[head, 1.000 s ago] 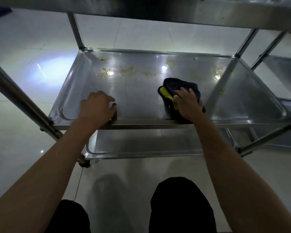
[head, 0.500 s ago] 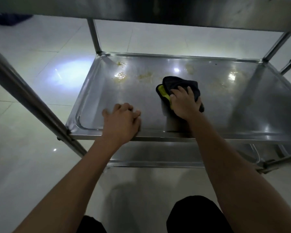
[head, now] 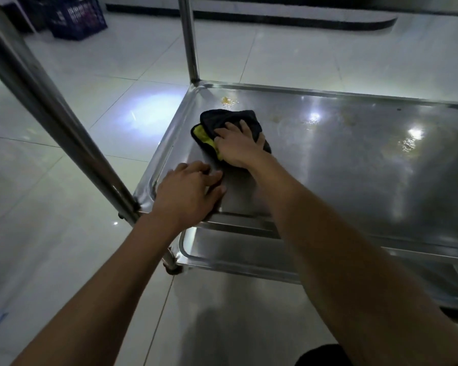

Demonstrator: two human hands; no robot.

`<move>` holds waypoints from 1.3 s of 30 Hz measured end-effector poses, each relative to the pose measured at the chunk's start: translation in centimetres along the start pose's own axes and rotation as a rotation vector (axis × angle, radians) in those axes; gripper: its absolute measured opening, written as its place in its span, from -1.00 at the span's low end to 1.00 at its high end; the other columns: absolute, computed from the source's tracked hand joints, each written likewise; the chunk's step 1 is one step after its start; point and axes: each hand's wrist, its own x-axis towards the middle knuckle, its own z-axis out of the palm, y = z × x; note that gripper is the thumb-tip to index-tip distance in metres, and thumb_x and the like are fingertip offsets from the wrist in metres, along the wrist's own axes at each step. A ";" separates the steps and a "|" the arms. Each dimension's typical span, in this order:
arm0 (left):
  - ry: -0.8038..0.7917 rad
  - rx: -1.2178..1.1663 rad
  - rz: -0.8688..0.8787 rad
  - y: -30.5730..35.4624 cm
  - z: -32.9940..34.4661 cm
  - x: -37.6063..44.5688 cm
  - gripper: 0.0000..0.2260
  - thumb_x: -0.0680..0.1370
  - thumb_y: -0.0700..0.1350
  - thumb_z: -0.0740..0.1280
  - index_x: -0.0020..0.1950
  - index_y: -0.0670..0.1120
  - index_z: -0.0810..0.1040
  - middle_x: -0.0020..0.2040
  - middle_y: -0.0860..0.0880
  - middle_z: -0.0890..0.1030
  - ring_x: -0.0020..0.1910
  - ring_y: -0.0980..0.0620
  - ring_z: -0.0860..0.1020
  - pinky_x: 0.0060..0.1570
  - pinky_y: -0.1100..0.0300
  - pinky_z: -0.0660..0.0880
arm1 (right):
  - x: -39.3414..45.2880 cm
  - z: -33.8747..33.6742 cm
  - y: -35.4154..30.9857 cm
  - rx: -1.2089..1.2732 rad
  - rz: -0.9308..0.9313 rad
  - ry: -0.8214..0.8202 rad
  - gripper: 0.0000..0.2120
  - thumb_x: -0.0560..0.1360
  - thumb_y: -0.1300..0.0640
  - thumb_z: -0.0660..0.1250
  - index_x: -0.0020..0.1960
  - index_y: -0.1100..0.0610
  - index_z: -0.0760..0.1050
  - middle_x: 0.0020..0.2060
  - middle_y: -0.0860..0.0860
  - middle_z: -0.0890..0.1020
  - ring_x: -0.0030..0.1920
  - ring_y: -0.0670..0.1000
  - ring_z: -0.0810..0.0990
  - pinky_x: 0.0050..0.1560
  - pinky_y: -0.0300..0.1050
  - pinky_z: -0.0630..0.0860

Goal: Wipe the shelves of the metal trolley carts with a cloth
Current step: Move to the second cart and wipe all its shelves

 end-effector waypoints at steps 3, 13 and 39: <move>0.005 -0.002 -0.002 0.2 0.0 -0.3 -0.64 0.63 0.22 0.17 0.36 0.17 0.53 0.33 0.02 0.52 0.28 -0.12 0.45 0.16 -0.02 0.44 | 1.0 0.6 -2.2 0.008 -0.073 -0.031 -0.51 0.67 0.02 -0.01 0.60 -0.08 0.12 0.63 -0.03 -0.03 0.60 0.12 -0.24 0.44 0.43 -0.30; -0.066 0.001 -0.051 1.2 -0.8 -0.4 -0.65 0.60 0.23 0.20 0.33 0.20 0.55 0.26 0.03 0.50 0.28 -0.11 0.43 0.19 -0.04 0.45 | 0.1 0.9 -1.3 0.021 -0.168 -0.029 -0.57 0.68 -0.05 -0.03 0.53 -0.18 0.26 0.61 -0.09 0.07 0.61 0.06 -0.13 0.48 0.39 -0.23; -0.053 -0.049 -0.046 2.8 -0.5 -2.2 -0.60 0.63 0.22 0.13 0.40 0.14 0.49 0.42 0.03 0.45 0.35 -0.05 0.46 0.33 -0.10 0.37 | -7.9 -1.9 12.5 -0.169 0.151 0.162 -0.56 0.67 0.01 0.00 0.53 -0.05 0.27 0.58 -0.01 0.17 0.59 0.11 -0.02 0.50 0.34 -0.21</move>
